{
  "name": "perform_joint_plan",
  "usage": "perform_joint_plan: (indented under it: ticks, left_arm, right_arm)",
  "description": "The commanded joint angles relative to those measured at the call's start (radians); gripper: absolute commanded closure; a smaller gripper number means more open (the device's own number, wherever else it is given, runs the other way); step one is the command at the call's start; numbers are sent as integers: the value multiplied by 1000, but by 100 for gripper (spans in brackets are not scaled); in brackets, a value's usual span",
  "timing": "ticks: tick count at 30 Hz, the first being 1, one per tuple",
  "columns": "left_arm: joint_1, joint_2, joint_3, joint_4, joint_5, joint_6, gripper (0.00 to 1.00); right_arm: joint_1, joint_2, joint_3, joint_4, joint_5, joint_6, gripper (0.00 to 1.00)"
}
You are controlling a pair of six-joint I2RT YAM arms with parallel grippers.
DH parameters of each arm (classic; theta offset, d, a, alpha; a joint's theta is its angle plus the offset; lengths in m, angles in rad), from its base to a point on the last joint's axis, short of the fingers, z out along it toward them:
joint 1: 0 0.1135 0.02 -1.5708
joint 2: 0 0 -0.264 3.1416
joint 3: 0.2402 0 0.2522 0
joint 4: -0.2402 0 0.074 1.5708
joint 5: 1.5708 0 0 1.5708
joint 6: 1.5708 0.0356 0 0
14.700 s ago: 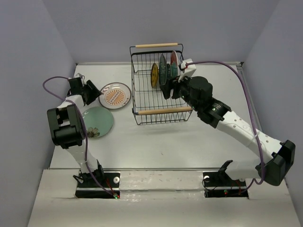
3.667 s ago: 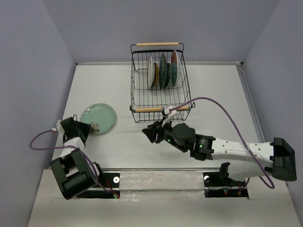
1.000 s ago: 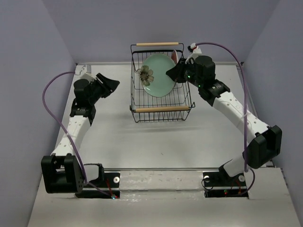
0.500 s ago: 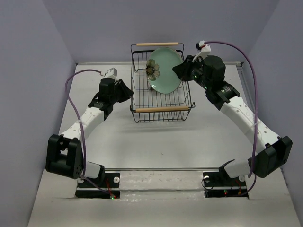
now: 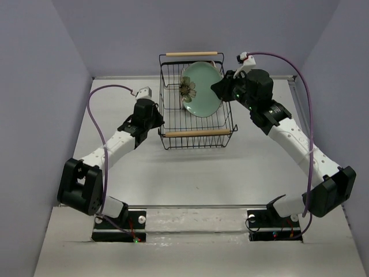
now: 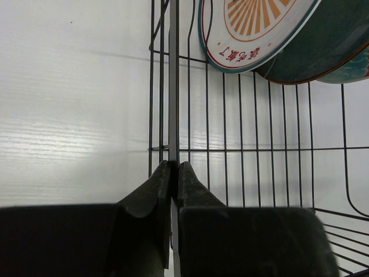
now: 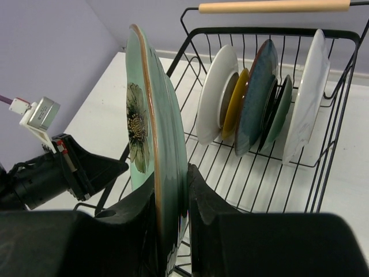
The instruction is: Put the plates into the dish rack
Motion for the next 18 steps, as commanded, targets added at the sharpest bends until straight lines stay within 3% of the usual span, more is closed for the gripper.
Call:
perform_joint_plan:
  ticks: [1, 11, 18]
  left_arm:
    - [-74, -47, -44, 38, 9, -17, 94]
    - [-201, -158, -186, 163, 69, -154, 94]
    - [-253, -164, -215, 213, 124, -194, 91]
  right_arm:
    - [5, -61, 45, 119, 23, -15, 93]
    - [5, -29, 76, 53, 148, -49, 93]
    - [110, 63, 152, 15, 281, -104, 93]
